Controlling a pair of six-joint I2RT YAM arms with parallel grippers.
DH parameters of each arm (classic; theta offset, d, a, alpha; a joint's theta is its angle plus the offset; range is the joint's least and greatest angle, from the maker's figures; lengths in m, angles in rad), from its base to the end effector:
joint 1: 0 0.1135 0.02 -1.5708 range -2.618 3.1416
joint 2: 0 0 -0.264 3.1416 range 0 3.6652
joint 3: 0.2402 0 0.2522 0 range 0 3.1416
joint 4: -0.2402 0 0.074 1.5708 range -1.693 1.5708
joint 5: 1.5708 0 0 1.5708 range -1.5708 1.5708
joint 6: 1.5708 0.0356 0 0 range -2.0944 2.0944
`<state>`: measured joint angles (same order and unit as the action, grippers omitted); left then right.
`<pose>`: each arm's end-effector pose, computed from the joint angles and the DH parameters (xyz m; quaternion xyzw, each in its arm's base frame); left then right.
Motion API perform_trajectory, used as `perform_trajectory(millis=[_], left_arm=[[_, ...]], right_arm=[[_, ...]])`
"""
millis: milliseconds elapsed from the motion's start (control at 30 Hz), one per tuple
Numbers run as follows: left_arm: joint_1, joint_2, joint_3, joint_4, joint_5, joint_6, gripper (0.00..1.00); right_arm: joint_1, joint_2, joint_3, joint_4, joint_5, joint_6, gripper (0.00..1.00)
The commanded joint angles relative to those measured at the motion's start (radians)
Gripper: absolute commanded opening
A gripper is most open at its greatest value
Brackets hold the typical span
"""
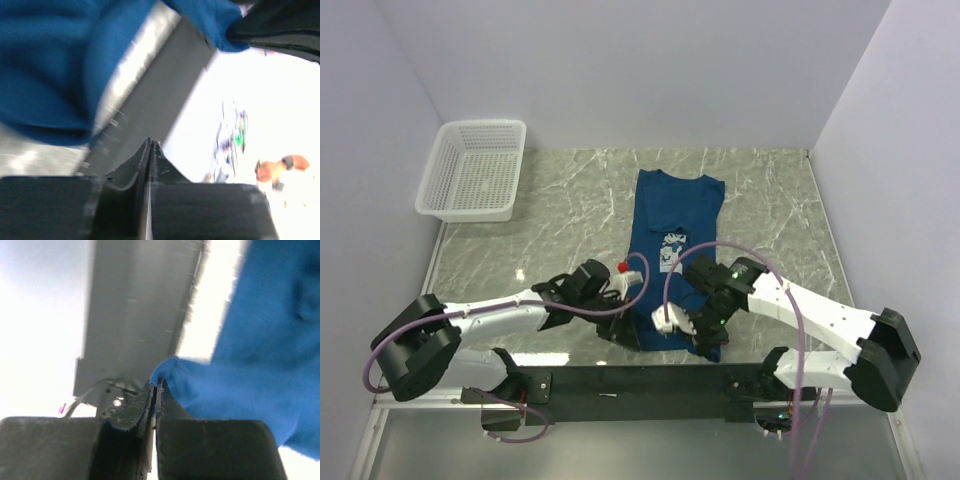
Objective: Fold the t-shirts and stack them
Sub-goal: Fold the tshirt
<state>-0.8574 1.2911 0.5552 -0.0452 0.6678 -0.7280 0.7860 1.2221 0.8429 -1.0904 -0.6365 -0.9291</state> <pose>0.1413 -0.1969 0.1755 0.1822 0.8621 -0.4712 0.0396 0.1193 0.1493 0.2246 -0.7277 0.6087 0.3083 0.0703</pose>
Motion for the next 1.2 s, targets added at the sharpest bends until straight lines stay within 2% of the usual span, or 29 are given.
perform_trajectory(millis=[0,33,67,100,133,233,267,367,400,467,567,733,833,1000,1133,1167], left_arm=[[-0.069,-0.030,-0.015,0.033,0.154,0.021,0.11],[-0.084,-0.036,-0.009,0.022,0.154,0.028,0.17],[-0.098,-0.053,-0.003,-0.028,0.142,0.039,0.28],[-0.113,-0.065,0.015,-0.059,0.122,0.061,0.33],[-0.118,-0.082,0.025,-0.089,0.101,0.074,0.36],[-0.118,-0.194,0.072,-0.217,-0.025,0.113,0.41],[-0.118,-0.261,0.086,-0.249,-0.165,0.117,0.45],[-0.117,-0.340,0.107,-0.367,-0.432,0.049,0.62],[-0.112,-0.340,0.106,-0.392,-0.552,0.021,0.72],[-0.106,-0.297,0.080,-0.380,-0.579,-0.040,0.72],[-0.103,-0.192,0.066,-0.315,-0.573,-0.094,0.75],[-0.101,-0.032,0.130,-0.242,-0.573,-0.070,0.75],[-0.101,0.062,0.182,-0.252,-0.564,-0.047,0.71],[-0.103,0.105,0.187,-0.245,-0.530,-0.034,0.51],[-0.101,0.074,0.160,-0.205,-0.501,-0.044,0.40],[-0.103,0.060,0.155,-0.197,-0.485,-0.047,0.28]], right_arm=[[0.117,-0.045,-0.016,-0.076,-0.005,-0.044,0.03],[0.139,-0.045,-0.031,-0.066,0.006,-0.033,0.16],[0.169,-0.047,-0.036,-0.056,0.029,-0.005,0.26],[0.174,-0.049,-0.042,-0.034,0.040,0.006,0.39],[0.174,-0.053,-0.035,-0.028,0.043,0.012,0.46],[0.153,-0.097,-0.012,-0.005,0.073,0.050,0.54],[0.127,-0.117,-0.007,0.021,0.084,0.096,0.56],[-0.094,-0.173,0.021,0.111,0.048,0.153,0.62],[-0.223,-0.173,0.024,0.182,0.031,0.177,0.62],[-0.315,-0.151,0.038,0.228,0.021,0.238,0.62],[-0.373,-0.078,0.054,0.283,0.006,0.304,0.60],[-0.376,-0.029,0.044,0.354,-0.035,0.381,0.59],[-0.381,-0.022,0.035,0.356,-0.045,0.386,0.59],[-0.398,-0.042,0.022,0.362,-0.060,0.386,0.59],[-0.403,-0.041,0.021,0.360,-0.068,0.381,0.59],[-0.404,-0.038,0.019,0.359,-0.069,0.380,0.59]])
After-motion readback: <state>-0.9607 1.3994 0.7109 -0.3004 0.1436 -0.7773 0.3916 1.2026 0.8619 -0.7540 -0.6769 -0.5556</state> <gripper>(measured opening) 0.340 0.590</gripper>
